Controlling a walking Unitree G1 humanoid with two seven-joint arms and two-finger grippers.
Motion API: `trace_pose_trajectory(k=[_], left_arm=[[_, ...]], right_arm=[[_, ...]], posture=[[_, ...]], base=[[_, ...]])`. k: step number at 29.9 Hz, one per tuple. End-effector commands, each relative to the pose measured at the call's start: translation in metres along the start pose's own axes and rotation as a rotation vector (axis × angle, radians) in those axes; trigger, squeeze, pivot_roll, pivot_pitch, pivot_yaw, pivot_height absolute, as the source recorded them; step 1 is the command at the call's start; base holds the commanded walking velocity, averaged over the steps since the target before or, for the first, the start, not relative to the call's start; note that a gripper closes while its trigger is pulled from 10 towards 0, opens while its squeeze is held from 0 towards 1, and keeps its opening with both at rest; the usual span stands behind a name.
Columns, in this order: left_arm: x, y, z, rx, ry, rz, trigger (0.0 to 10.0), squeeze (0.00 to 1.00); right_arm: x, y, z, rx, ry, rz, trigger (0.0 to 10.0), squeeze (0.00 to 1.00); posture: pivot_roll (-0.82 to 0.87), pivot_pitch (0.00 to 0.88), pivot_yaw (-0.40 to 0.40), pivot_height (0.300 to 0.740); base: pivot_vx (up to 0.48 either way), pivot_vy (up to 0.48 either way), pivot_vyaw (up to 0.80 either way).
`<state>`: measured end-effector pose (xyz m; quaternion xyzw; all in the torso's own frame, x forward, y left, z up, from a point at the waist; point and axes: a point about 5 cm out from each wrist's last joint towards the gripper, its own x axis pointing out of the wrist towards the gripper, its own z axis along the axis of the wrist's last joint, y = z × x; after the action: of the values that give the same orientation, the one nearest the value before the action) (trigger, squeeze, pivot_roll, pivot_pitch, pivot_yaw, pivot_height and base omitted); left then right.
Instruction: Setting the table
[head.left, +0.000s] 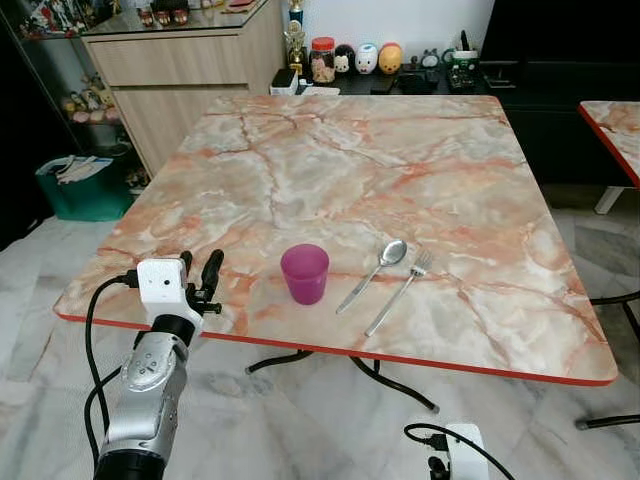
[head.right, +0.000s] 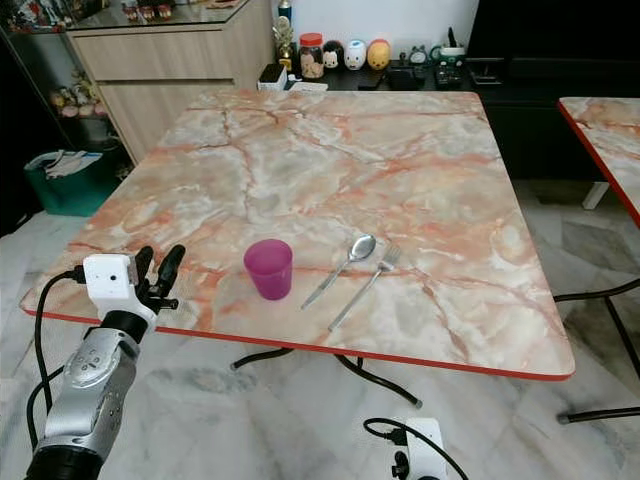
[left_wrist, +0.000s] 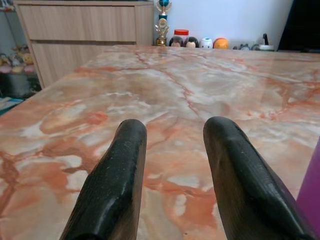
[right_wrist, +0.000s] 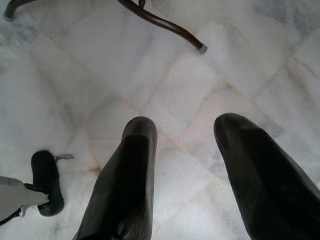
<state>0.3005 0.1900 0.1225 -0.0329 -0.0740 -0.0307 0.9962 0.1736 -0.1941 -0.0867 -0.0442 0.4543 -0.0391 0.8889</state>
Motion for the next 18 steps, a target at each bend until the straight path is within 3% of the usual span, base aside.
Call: trace_pose_trajectory(k=[1,8,11,18], left_arm=[[0.001,0.002,0.007,0.003,-0.021,0.002,10.0,0.00],[0.002,0.008,0.014,0.021,-0.058,0.034,10.0,0.00],[0.003,0.007,0.015,0.014,-0.066,0.035,10.0,0.00],[0.004,0.006,0.020,0.006,-0.087,0.035,10.0,0.00]], right_arm=[[-0.001,0.002,-0.004,0.003,0.015,0.004,10.0,0.00],[-0.001,0.002,-0.007,-0.001,0.024,0.004,10.0,0.00],[-0.002,0.003,-0.007,0.007,0.018,0.012,10.0,0.00],[-0.002,0.004,-0.006,0.007,0.008,0.017,10.0,0.00]], posture=[[-0.07,0.000,0.049,0.740],[-0.07,0.000,0.051,0.740],[-0.06,0.000,0.051,0.740],[-0.06,0.000,0.049,0.740]], base=[[0.000,0.000,-0.70],[0.000,-0.067,-0.70],[0.000,-0.480,0.00],[0.000,0.000,0.00]])
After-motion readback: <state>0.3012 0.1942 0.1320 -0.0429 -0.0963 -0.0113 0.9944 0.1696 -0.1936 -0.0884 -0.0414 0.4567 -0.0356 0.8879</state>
